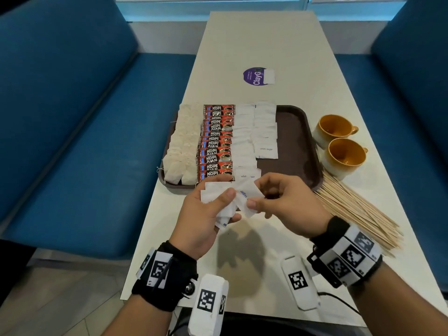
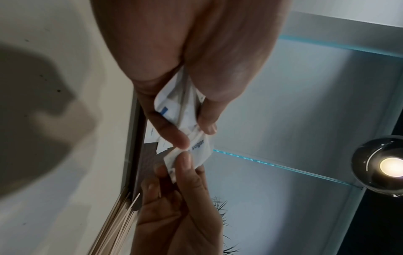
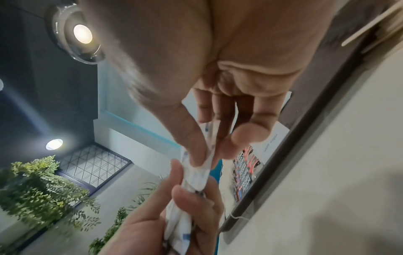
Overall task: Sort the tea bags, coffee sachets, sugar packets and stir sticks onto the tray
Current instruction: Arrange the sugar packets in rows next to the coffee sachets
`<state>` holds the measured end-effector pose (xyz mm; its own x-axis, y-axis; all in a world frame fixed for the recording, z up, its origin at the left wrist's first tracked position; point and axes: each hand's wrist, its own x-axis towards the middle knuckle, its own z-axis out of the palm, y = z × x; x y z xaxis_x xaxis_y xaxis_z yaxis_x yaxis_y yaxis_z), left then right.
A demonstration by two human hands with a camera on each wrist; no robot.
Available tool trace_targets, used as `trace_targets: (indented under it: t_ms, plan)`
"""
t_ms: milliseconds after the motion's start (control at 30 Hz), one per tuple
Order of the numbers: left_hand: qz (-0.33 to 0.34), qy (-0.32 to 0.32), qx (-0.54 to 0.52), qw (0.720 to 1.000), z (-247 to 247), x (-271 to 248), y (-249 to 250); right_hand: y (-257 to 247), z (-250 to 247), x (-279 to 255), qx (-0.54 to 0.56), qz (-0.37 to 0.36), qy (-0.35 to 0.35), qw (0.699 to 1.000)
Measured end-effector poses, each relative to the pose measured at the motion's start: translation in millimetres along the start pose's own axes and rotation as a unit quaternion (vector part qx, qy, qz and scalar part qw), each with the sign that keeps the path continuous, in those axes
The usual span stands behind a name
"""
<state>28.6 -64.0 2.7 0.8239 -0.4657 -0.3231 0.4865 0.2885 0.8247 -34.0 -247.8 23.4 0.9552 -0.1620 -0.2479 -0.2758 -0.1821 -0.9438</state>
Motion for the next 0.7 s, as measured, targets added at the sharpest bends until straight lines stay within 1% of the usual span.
trace_targets:
  t_ms: [133,200,267,333,467,533,600,700]
  plan:
    - [0.006,0.003,-0.02,1.0,4.5,0.4,2.7,1.6,1.2,-5.9,0.011,0.01,-0.051,0.999]
    - [0.008,0.007,-0.029,1.0,5.6,2.1,3.2,0.2,-0.4,-5.4,0.001,-0.006,-0.053,0.999]
    - [0.006,0.016,-0.042,0.999,5.7,3.9,3.5,-1.0,-2.7,-3.8,0.016,-0.026,-0.026,0.999]
    - [-0.004,0.016,-0.047,0.999,4.7,4.6,2.7,-1.1,-5.2,-2.5,0.057,-0.026,0.005,0.998]
    - [-0.037,-0.011,-0.032,0.999,6.1,4.4,-2.5,-3.5,-8.6,-2.5,0.19,-0.002,0.063,0.98]
    - [-0.043,-0.035,-0.025,0.998,9.7,3.6,-5.2,-5.0,-10.8,-2.7,0.222,0.014,0.074,0.972]
    - [-0.042,-0.053,-0.007,0.998,13.4,2.6,-7.3,-4.2,-12.2,-2.6,0.212,0.015,0.076,0.974]
    - [-0.033,-0.045,0.031,0.998,17.1,2.2,-8.7,2.5,-12.4,-1.9,0.151,-0.001,0.094,0.984]
